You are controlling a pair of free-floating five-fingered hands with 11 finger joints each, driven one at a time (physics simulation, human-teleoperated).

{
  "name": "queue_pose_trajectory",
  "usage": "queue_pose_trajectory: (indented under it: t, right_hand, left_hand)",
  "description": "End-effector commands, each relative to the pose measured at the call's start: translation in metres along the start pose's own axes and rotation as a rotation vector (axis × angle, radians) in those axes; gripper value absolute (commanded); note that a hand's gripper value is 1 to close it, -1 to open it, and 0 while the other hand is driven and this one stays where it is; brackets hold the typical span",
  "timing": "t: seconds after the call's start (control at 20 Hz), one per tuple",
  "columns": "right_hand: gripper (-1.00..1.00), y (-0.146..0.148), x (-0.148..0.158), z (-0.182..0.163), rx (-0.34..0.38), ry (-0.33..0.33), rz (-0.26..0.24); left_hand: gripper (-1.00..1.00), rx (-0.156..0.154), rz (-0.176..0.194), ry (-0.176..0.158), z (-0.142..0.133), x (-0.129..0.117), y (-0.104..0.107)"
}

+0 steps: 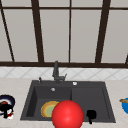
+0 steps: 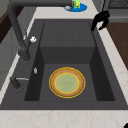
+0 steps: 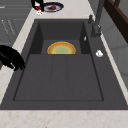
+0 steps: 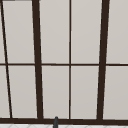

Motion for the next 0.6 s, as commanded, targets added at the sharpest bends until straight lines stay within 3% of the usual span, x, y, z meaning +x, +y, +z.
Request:
queue_pose_trajectory:
  t: [0.0,0.15,0.2,0.3,0.45,0.55]
  right_hand:
    - [0.00,0.000,0.000,0.000,0.000,0.000,0.000]
    - [0.00,0.000,0.000,0.000,0.000,0.000,0.000]
    - [0.00,0.000,0.000,0.000,0.000,0.000,0.000]
    - [0.00,0.000,0.000,0.000,0.000,0.000,0.000]
    - [0.00,0.000,0.000,0.000,0.000,0.000,0.000]
    - [0.00,0.000,0.000,0.000,0.000,0.000,0.000]
  left_hand:
    - [1.00,0.002,-0.001,-0.019,0.004,-0.002,-0.004]
    - [1.00,0.009,-0.031,0.008,0.001,-0.001,0.000]
    - [1.00,-0.003,-0.036,-0.016,0.002,-0.005,0.003]
    - [1.00,0.011,-0.029,0.014,-0.006,-0.003,0.012]
    - [1.00,0.002,-0.031,0.025,-0.015,0.001,0.017]
    - [1.00,-0.005,-0.031,0.016,-0.017,0.003,0.020]
